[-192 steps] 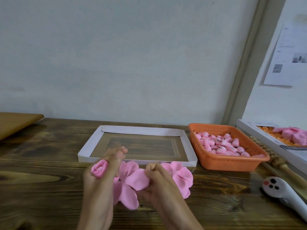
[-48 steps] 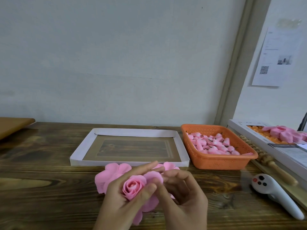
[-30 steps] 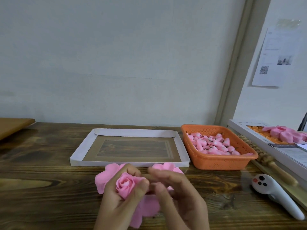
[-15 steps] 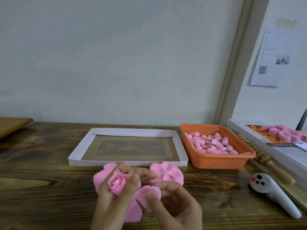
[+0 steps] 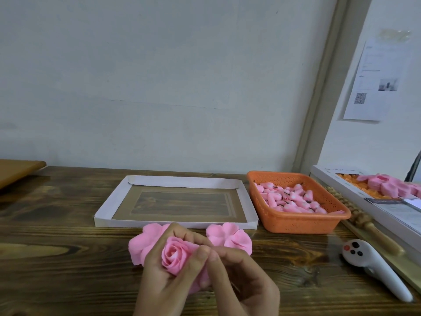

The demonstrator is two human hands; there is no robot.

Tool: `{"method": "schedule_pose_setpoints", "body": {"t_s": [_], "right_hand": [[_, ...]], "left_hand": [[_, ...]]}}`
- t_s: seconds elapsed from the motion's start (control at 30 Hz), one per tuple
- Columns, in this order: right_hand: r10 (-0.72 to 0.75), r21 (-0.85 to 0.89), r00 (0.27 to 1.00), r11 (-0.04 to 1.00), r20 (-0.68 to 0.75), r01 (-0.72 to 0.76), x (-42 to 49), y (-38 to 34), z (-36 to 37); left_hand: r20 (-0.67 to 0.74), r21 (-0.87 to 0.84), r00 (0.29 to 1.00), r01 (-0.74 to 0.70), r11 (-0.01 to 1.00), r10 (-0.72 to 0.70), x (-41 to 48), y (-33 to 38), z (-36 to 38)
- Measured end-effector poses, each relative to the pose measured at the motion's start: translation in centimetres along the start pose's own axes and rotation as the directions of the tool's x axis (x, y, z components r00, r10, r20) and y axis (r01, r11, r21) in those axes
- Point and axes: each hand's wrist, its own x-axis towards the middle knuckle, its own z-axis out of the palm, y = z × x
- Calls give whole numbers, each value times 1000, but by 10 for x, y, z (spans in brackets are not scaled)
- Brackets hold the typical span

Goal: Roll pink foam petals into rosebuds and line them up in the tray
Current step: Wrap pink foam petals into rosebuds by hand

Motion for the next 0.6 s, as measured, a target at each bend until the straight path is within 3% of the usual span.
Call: {"method": "schedule_pose_setpoints", "body": {"t_s": [0.27, 0.4, 0.5, 0.6], "right_hand": [[87, -48, 994, 995, -69, -91, -3, -3, 2], [133, 16, 991, 991, 11, -133, -1, -8, 2], [108, 18, 992, 994, 65, -109, 2, -10, 0], [28, -111, 994, 994, 108, -16, 2, -10, -4]], "left_hand": [[-42, 138, 998, -31, 990, 37, -1, 2, 2], [-14, 101, 999, -41, 994, 42, -1, 4, 3], [6, 57, 999, -46, 997, 45, -1, 3, 5], [10, 47, 997, -73, 996, 73, 2, 1, 4]]}}
